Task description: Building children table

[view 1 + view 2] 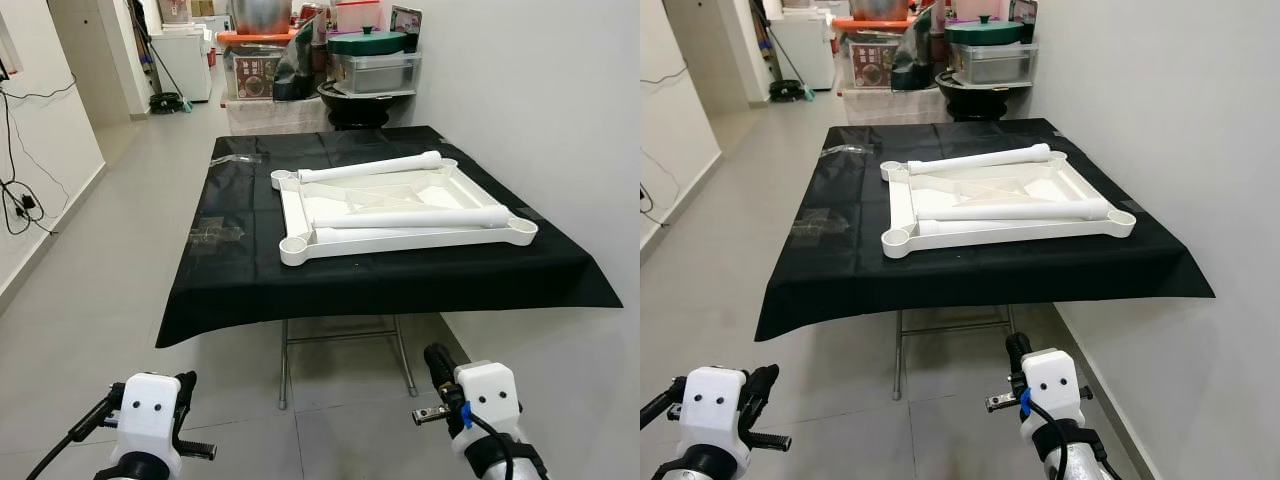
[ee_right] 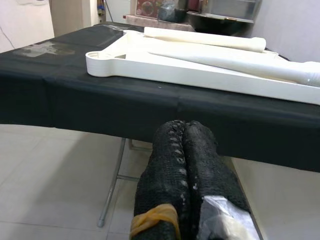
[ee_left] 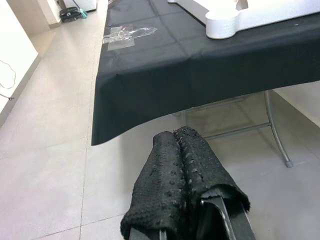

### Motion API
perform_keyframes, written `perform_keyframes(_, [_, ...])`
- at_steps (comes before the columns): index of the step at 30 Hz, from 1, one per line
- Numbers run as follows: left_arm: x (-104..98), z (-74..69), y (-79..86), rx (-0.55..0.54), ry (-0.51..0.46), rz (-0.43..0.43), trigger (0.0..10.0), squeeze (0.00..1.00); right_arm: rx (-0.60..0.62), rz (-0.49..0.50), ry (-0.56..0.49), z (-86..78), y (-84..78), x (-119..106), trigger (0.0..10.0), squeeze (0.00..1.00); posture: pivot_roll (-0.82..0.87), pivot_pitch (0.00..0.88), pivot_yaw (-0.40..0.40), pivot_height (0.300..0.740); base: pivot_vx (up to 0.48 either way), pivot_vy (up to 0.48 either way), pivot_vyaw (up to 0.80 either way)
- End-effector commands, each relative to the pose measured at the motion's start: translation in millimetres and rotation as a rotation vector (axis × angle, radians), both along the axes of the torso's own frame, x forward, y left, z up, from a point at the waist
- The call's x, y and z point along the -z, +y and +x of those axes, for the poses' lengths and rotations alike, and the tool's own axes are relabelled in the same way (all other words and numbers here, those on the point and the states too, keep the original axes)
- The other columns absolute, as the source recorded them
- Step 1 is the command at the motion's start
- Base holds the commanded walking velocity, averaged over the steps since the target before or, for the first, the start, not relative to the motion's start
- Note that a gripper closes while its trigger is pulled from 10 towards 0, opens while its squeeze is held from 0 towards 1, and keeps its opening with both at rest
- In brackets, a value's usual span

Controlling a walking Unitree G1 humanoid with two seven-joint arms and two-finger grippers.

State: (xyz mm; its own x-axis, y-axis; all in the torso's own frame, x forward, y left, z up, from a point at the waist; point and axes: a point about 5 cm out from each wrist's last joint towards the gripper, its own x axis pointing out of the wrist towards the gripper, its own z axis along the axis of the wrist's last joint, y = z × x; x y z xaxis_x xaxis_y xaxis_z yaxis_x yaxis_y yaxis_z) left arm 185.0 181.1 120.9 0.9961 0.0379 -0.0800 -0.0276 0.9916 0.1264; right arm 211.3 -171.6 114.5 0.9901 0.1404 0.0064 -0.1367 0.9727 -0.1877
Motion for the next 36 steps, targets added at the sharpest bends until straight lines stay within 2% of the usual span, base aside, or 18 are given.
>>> perform_keyframes(1, [1.5, 2.1, 0.9, 0.002, 0.013, 0.017, 10.0, 0.0, -0.011, -0.006, 0.035, 1.8, 0.2, 5.9, 10.0, 0.0, 0.03, 0.0, -0.019, 0.74, 0.0, 0.0, 0.0])
perform_keyframes(16, [-0.2, 8.2, -1.3, 0.021, 0.0, 0.015, 10.0, 0.0, -0.005, 0.0, 0.028, 6.6, -0.6, 4.1, 10.0, 0.0, 0.02, 0.0, -0.016, 0.74, 0.0, 0.0, 0.0])
perform_keyframes(19, [-3.9, 8.9, -2.4, 0.019, -0.031, 0.004, 10.0, 0.0, 0.003, 0.012, 0.025, 6.3, -2.2, 3.7, 10.0, 0.0, 0.02, 0.0, -0.016, 0.74, 0.0, 0.0, 0.0])
perform_keyframes(20, [-5.5, 9.2, -1.8, 0.011, -0.041, 0.015, 10.0, 0.05, 0.014, 0.017, 0.025, 6.2, -3.4, 3.8, 10.0, 0.0, 0.02, 0.0, -0.015, 0.74, 0.0, 0.0, 0.0])
perform_keyframes(21, [-14.2, 11.9, 4.0, -0.041, -0.09, 0.027, 10.0, 0.09, 0.033, 0.027, -0.004, 6.7, -5.9, -0.1, 10.0, 0.0, 0.02, 0.0, -0.015, 0.74, 0.0, 0.0, 0.0])
perform_keyframes(25, [-23.6, 13.9, 7.8, -0.06, -0.152, -0.024, 10.0, 0.07, 0.018, 0.054, -0.037, 6.9, -5.1, -5.7, 10.0, 0.0, 0.02, 0.0, -0.016, 0.74, 0.0, 0.0, 0.0])
perform_keyframes(26, [-21.0, 10.9, 4.3, -0.006, -0.161, -0.046, 10.0, 1.0, 0.003, 0.051, -0.044, 5.9, -3.4, -7.2, 10.0, 0.0, 0.02, 0.0, -0.015, 0.74, 0.0, 0.0, 0.0])
perform_keyframes(36, [-19.5, 7.4, -3.3, 0.054, -0.165, -0.051, 10.0, 1.0, -0.006, 0.057, -0.046, 3.8, 0.0, -8.5, 10.0, 0.0, 0.02, 0.0, -0.011, 0.74, 0.0, 0.0, 0.0])
